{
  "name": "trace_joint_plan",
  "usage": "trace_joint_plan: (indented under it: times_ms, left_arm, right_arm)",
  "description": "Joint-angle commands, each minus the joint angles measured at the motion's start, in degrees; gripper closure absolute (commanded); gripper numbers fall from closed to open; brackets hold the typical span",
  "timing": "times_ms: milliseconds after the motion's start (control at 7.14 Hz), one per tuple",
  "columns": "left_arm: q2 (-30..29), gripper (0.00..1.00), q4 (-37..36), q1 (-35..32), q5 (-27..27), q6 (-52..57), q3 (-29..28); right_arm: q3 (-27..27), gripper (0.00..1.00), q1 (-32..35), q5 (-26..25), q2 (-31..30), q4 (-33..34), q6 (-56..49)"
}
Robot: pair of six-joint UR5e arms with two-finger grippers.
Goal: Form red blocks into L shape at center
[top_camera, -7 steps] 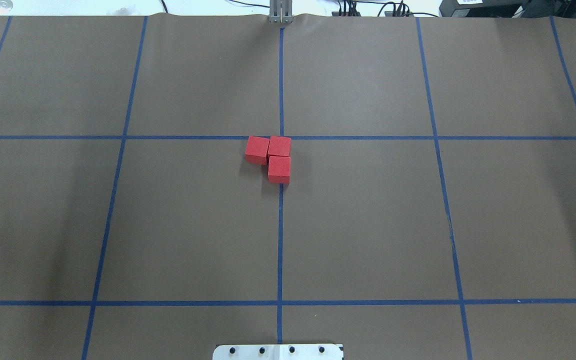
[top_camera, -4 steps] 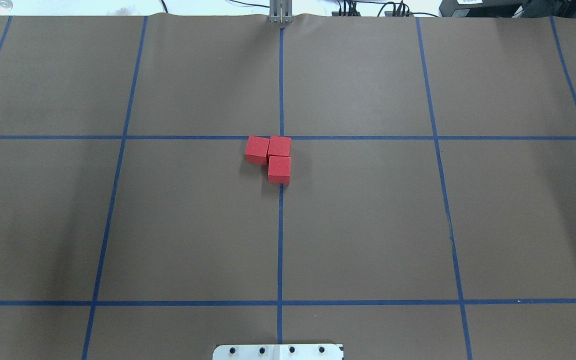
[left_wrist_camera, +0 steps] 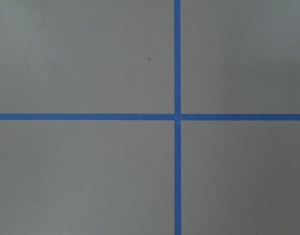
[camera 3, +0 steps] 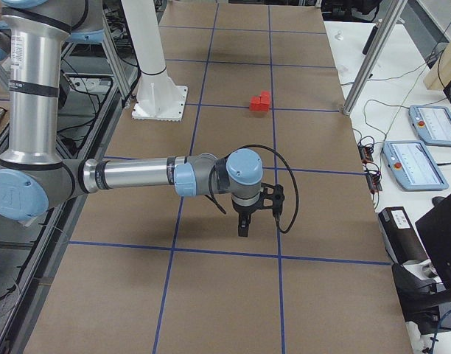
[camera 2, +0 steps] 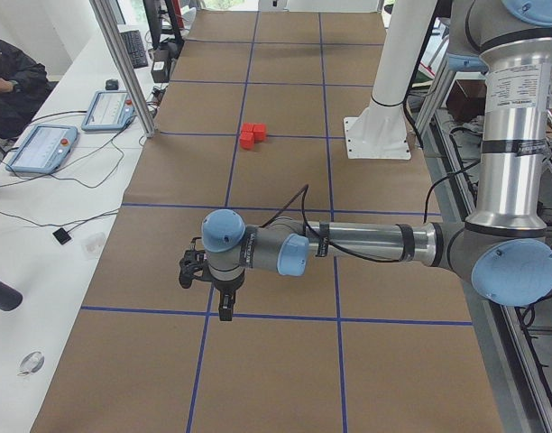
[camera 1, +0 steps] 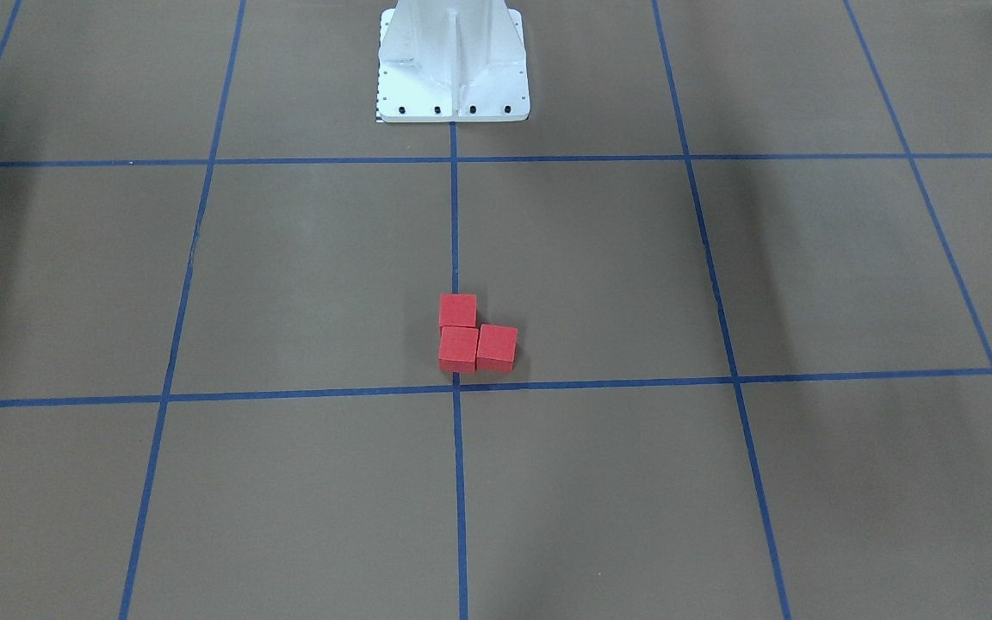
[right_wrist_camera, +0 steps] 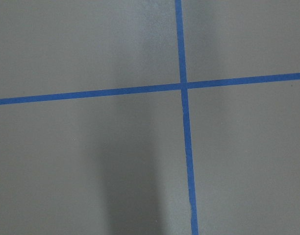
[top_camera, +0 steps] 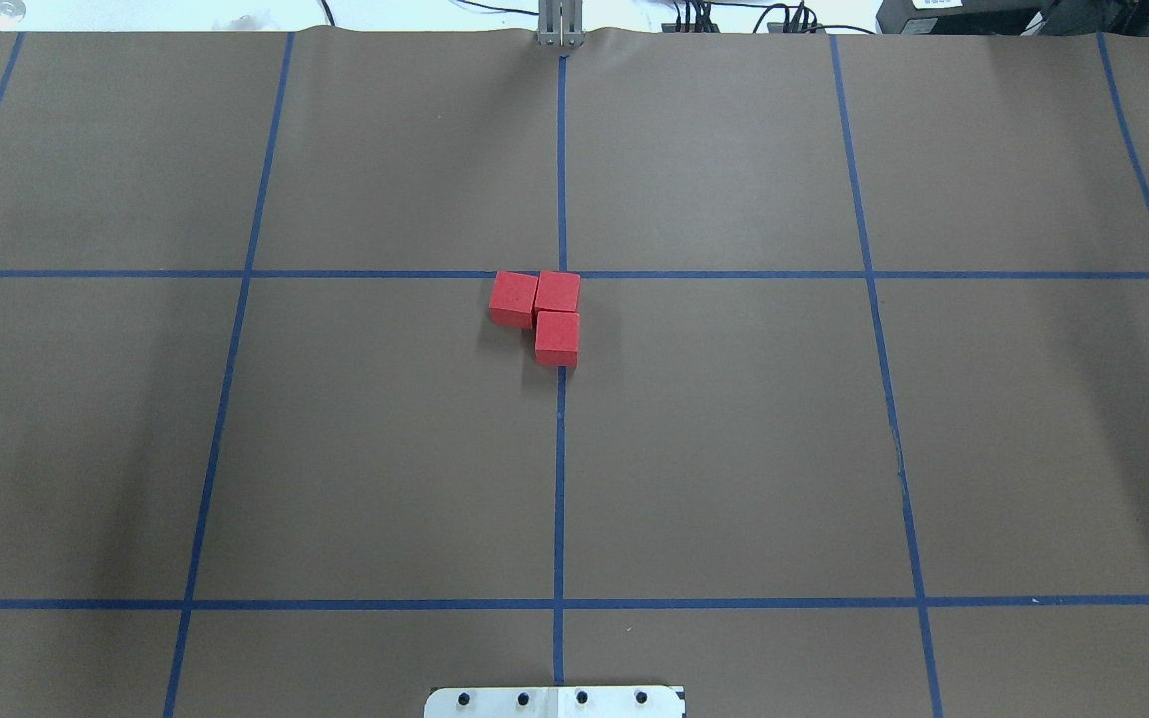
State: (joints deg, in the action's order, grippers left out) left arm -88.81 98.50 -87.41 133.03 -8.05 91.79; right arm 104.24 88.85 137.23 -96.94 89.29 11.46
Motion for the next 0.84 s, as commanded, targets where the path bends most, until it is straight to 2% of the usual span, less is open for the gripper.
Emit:
trace_joint_plan:
  times_ms: [0,280,420,700]
  left_arm:
    - [0.0,0.00,-0.2,0.0,0.0,0.3,0.1]
    - [0.0,0.00,-2.9,-0.2,0.1,0.5,1.8]
    - [0.3,0.00,-7.4,-0.2,0.1,0.6,5.1]
    - [0.3,0.00,-8.6,-0.1,0.1,0.6,5.3]
  right_arm:
    - [0.0,0.01,-0.4,-0.5,0.5,0.7,0.0]
    - [-0.2,0.01,-0.4,0.0,0.1,0.4,0.0]
    - [-0.2,0.01,-0.4,0.1,0.2,0.4,0.0]
    - [-0.2,0.01,-0.4,0.2,0.2,0.2,0.1]
